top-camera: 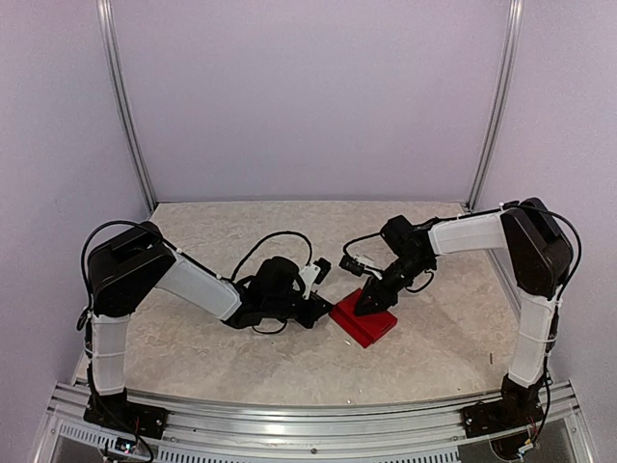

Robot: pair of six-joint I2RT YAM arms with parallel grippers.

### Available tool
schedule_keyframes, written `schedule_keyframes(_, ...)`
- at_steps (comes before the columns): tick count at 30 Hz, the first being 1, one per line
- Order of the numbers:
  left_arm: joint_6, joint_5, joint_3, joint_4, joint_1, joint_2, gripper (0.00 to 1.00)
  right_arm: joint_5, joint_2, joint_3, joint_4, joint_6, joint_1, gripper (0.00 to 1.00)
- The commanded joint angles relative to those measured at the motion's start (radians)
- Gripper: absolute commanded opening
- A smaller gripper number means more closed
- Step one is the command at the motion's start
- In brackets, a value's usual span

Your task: Fold the paper box

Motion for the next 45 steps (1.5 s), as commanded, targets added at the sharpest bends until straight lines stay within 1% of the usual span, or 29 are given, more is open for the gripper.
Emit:
schedule_keyframes(1, -0.003, 0.009, 0.014, 0.009, 0.001, 0.016, 0.0, 0.029, 0.052, -0.003, -0.021, 0.022, -0.004, 0.26)
schedule_keyframes(9, -0.002, 0.0, 0.01, 0.011, -0.002, 0.024, 0.0, -0.013, 0.071, 0.006, -0.023, 0.046, -0.046, 0.26)
schedule_keyframes(11, -0.011, -0.003, 0.019, 0.003, 0.0, 0.03, 0.04, -0.011, 0.069, 0.003, -0.023, 0.044, -0.048, 0.26)
schedule_keyframes(13, -0.014, 0.001, 0.029, 0.001, 0.0, 0.039, 0.05, -0.01, 0.065, 0.0, -0.022, 0.044, -0.051, 0.26)
schedule_keyframes(20, -0.018, 0.023, 0.056, -0.011, 0.006, 0.054, 0.04, -0.013, 0.065, -0.001, -0.022, 0.044, -0.052, 0.26)
schedule_keyframes(22, -0.016, 0.026, 0.055, -0.011, 0.006, 0.051, 0.01, -0.012, 0.065, 0.0, -0.021, 0.044, -0.051, 0.26)
schedule_keyframes(26, -0.012, 0.025, 0.028, 0.015, 0.006, 0.036, 0.0, -0.017, 0.067, 0.001, -0.021, 0.052, -0.057, 0.26)
schedule_keyframes(30, 0.002, 0.005, -0.031, 0.083, -0.001, 0.021, 0.0, -0.039, 0.077, 0.006, -0.018, 0.072, -0.075, 0.26)
schedule_keyframes(37, 0.066, -0.01, -0.153, 0.348, -0.022, 0.036, 0.0, -0.067, 0.095, 0.0, -0.016, 0.094, -0.127, 0.26)
schedule_keyframes(41, 0.089, -0.009, -0.151, 0.375, -0.036, 0.054, 0.0, -0.066, 0.098, -0.004, -0.013, 0.092, -0.127, 0.26)
schedule_keyframes(45, 0.131, -0.042, -0.121, 0.34, -0.058, 0.056, 0.0, -0.069, 0.105, -0.001, -0.012, 0.091, -0.125, 0.26)
